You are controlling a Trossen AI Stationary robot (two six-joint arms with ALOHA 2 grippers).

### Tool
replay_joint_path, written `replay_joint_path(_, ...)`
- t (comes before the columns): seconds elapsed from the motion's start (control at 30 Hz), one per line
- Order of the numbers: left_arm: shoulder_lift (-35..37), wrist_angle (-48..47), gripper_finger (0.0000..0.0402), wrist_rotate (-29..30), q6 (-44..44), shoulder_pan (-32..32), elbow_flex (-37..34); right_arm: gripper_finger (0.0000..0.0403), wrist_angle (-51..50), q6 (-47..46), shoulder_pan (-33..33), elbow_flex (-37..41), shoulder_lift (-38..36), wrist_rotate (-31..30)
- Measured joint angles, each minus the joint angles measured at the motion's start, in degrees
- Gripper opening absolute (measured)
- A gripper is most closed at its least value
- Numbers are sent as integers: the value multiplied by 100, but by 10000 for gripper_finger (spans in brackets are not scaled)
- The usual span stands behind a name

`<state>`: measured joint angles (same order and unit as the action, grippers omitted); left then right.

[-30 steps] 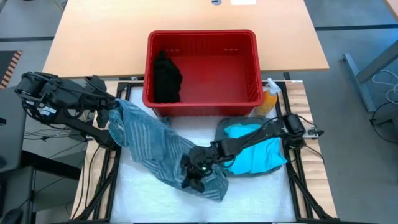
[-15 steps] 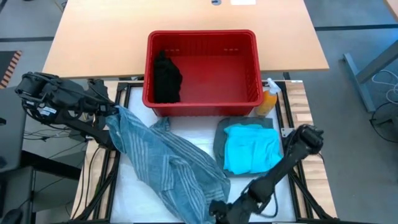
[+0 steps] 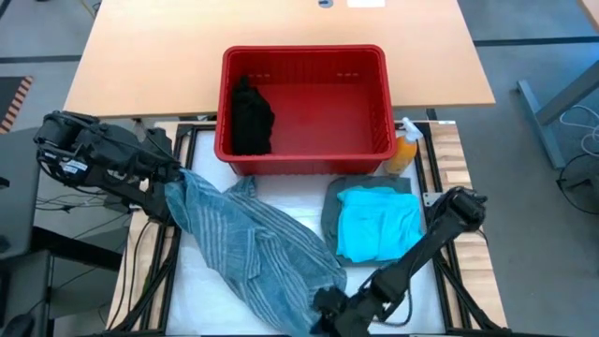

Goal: Fold Laundry from Bin
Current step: Fold the blue shirt

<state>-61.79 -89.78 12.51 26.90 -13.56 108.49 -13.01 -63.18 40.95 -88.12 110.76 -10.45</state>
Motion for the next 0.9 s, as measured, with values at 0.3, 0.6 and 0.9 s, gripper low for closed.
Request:
replay_joint_path(0.3,353,-22,0,-1196,612,-4,-1218,27,-1206,1649,-916,-8,-712,834)
replay_joint_path(0.6,627,-20,0,-869,1222,0,-2106,69,-1525,3603,-2226,-4,-778,1565)
replay_joint_path(0.9,1216,-24,0,-226,2188,0,-2346,72,-4511,3510,-2731,135,-788,2177)
